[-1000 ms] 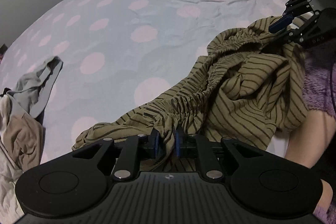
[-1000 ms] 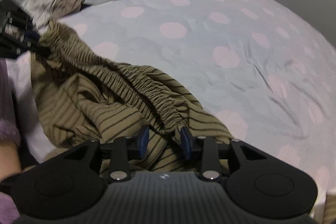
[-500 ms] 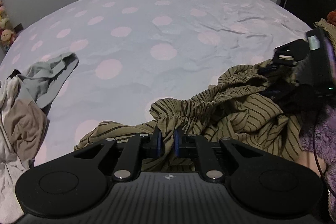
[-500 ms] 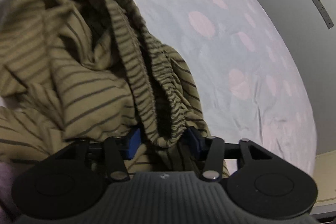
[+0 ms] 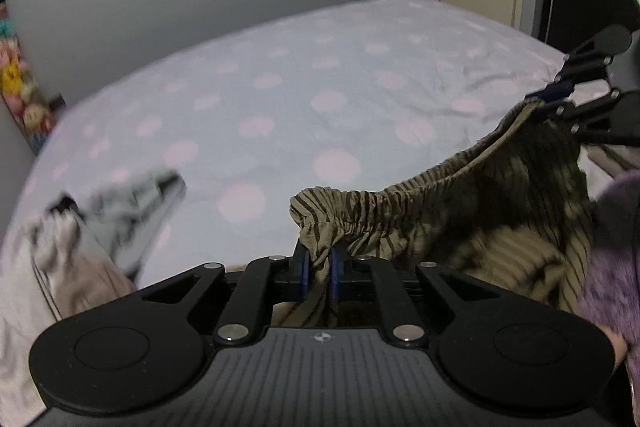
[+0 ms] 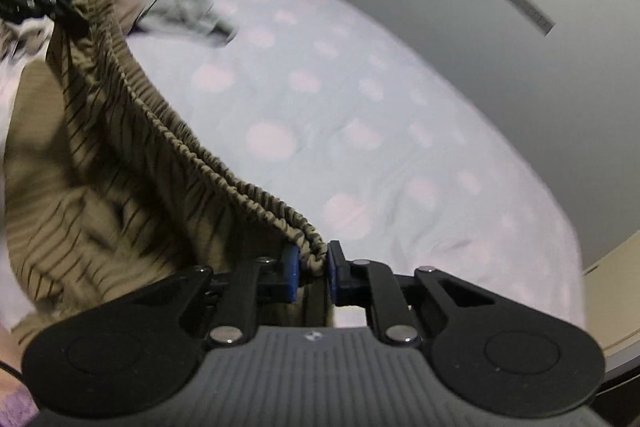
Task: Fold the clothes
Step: 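Lift the pants by the waistband with both grippers and shake them out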
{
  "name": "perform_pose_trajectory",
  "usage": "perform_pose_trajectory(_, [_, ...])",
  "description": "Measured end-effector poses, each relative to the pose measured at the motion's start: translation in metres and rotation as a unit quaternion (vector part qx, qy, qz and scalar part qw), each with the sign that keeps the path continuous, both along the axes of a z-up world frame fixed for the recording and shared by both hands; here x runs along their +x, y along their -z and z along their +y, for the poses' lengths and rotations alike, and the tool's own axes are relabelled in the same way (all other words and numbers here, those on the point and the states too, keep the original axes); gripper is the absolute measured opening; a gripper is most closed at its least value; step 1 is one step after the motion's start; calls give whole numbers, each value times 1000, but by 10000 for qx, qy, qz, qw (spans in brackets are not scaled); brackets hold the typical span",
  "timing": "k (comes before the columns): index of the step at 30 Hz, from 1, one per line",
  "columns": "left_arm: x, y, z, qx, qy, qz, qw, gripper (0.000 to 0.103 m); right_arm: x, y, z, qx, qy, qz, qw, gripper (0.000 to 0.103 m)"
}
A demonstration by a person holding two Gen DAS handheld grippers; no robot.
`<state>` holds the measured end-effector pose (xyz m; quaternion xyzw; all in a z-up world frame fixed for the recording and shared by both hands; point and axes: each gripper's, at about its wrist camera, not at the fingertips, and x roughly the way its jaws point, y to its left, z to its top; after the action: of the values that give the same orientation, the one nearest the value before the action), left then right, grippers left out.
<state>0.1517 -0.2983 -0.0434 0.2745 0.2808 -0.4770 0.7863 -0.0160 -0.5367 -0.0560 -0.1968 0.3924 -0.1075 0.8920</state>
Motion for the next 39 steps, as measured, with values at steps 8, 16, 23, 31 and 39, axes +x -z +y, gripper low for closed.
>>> perform_pose_trajectory(8, [42,-99,-76,-538,-292,-1084,9922,7,69,-98,-57,-631,442,-660,9948,14])
perform_pose_trajectory(16, [59,-215,-99,-1618,-502,-2182,9611,7,84,-226,-77,-1344,649,-1968,9690,14])
perform_pose_trajectory(23, [28,-161,-73,-1657,-92,-2281,9594,7,48,-217,-65,-1277,408,-1875,9731,14])
perform_pose_trajectory(31, [-6,10,-52,-360,167,-1375,9897,7,28,-56,-54,-163,228,-517,9983,14])
perform_pose_trajectory(39, [-20,93,-44,756,609,-739,9925,8,13,57,-29,735,363,512,9953,14])
